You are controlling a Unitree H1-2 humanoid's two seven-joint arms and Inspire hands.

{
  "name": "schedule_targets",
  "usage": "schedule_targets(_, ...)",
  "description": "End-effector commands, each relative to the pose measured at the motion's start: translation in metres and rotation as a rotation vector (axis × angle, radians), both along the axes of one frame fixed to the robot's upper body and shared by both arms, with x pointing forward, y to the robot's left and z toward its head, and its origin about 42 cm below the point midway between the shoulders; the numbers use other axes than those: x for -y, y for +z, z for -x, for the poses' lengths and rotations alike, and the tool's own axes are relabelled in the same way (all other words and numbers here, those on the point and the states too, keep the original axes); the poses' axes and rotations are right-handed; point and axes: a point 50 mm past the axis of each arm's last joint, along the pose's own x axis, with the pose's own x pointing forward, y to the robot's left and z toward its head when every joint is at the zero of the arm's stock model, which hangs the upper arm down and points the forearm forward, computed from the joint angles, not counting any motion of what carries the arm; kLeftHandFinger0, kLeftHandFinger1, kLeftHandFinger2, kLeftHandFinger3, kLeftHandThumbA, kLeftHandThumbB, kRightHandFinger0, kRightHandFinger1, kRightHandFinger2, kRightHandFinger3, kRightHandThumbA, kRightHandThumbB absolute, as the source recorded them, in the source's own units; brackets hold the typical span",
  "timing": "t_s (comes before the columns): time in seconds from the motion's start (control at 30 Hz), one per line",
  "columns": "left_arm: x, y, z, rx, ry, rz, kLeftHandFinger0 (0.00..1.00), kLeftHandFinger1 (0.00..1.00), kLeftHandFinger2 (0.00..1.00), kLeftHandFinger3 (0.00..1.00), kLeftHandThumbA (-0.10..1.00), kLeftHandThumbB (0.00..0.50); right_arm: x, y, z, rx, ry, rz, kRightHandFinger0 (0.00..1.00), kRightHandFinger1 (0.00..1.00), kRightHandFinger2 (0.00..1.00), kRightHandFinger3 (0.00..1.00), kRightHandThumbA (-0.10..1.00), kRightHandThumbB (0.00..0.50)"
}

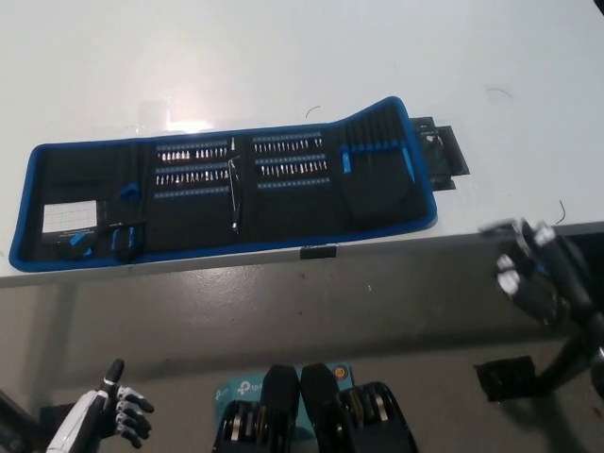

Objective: The robot uses its right hand to lift an edge of the toolkit kept in middle of the desk and make one fold in it

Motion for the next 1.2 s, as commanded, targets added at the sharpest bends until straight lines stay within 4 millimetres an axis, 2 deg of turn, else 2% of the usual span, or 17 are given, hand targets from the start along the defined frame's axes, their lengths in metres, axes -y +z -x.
schedule_targets(0.0,0.002,0.007,-0.001,0.035,-0.016,0.017,0.32,0.32,0.30,0.35,1.00,0.500,-0.021,0.040,-0.009,0.081,0.096,0.041,0.23,0.25,0.37,0.69,-0.03,0.165)
schedule_targets(0.07,0.003,0.008,-0.001,0.033,-0.014,0.020,0.32,0.33,0.30,0.34,1.00,0.500,-0.030,0.059,-0.018,0.118,0.109,0.056,0.15,0.21,0.36,0.68,0.06,0.194)
schedule_targets(0.23,0.003,0.005,0.000,0.035,-0.013,0.031,0.31,0.33,0.30,0.35,1.00,0.500,-0.037,0.083,-0.041,0.142,0.095,-0.010,0.08,0.16,0.40,0.71,0.08,0.220)
schedule_targets(0.27,0.003,0.005,0.000,0.036,-0.012,0.032,0.31,0.33,0.30,0.35,1.00,0.500,-0.037,0.083,-0.046,0.124,0.076,-0.011,0.29,0.34,0.47,0.76,0.13,0.226)
schedule_targets(0.3,0.004,0.004,0.002,0.035,-0.007,0.027,0.31,0.33,0.30,0.34,1.00,0.500,-0.036,0.083,-0.051,0.110,0.056,0.000,0.39,0.48,0.54,0.79,0.16,0.239)
schedule_targets(0.33,0.004,0.004,0.002,0.033,-0.005,0.024,0.30,0.32,0.29,0.35,1.00,0.500,-0.035,0.082,-0.053,0.105,0.044,0.006,0.50,0.63,0.62,0.82,0.20,0.281)
schedule_targets(0.4,0.005,0.004,0.004,0.026,0.010,0.024,0.32,0.32,0.28,0.35,1.00,0.500,-0.033,0.077,-0.063,0.066,0.002,0.044,0.76,0.93,0.90,1.00,0.35,0.347)
schedule_targets(0.43,0.005,0.003,0.005,0.028,0.010,0.024,0.32,0.32,0.28,0.35,1.00,0.500,-0.033,0.076,-0.066,0.042,-0.012,0.052,0.87,0.99,0.94,1.00,0.37,0.335)
schedule_targets(0.47,0.005,0.003,0.005,0.033,0.009,0.022,0.32,0.32,0.28,0.35,1.00,0.500,-0.032,0.072,-0.070,0.001,-0.038,0.086,1.00,1.00,1.00,1.00,0.57,0.381)
schedule_targets(0.5,0.005,0.003,0.005,0.035,0.007,0.022,0.32,0.31,0.28,0.35,1.00,0.500,-0.031,0.070,-0.073,-0.013,-0.051,0.103,1.00,1.00,1.00,1.00,0.59,0.375)
schedule_targets(0.57,0.006,0.001,0.005,0.027,0.011,0.029,0.33,0.32,0.28,0.34,1.00,0.500,-0.030,0.058,-0.079,-0.064,-0.104,0.072,1.00,1.00,1.00,1.00,0.64,0.434)
schedule_targets(0.67,0.006,0.002,0.005,0.030,0.012,0.031,0.34,0.32,0.29,0.36,1.00,0.500,-0.030,0.049,-0.086,-0.091,-0.132,0.052,1.00,1.00,1.00,1.00,0.61,0.421)
schedule_targets(0.8,0.006,0.001,0.004,0.039,0.006,0.034,0.34,0.32,0.29,0.35,1.00,0.500,-0.031,0.041,-0.091,-0.112,-0.160,0.016,1.00,1.00,1.00,1.00,0.63,0.424)
schedule_targets(0.97,0.007,0.002,0.005,0.034,0.015,0.035,0.34,0.33,0.29,0.34,1.00,0.500,-0.038,0.026,-0.098,-0.149,-0.202,-0.064,1.00,1.00,1.00,1.00,0.56,0.401)
schedule_targets(1.0,0.007,0.002,0.006,0.033,0.008,0.028,0.36,0.34,0.29,0.35,1.00,0.500,-0.042,0.019,-0.099,-0.164,-0.214,-0.073,1.00,1.00,1.00,1.00,0.59,0.399)
schedule_targets(1.1,0.008,0.002,0.007,0.033,0.007,0.026,0.36,0.33,0.28,0.35,1.00,0.500,-0.047,0.008,-0.100,-0.186,-0.227,-0.120,1.00,1.00,1.00,1.00,0.57,0.394)
schedule_targets(1.17,0.008,0.000,0.006,0.038,0.001,0.034,0.35,0.32,0.28,0.34,1.00,0.500,-0.062,-0.008,-0.103,-0.207,-0.255,-0.147,1.00,1.00,1.00,1.00,0.55,0.387)
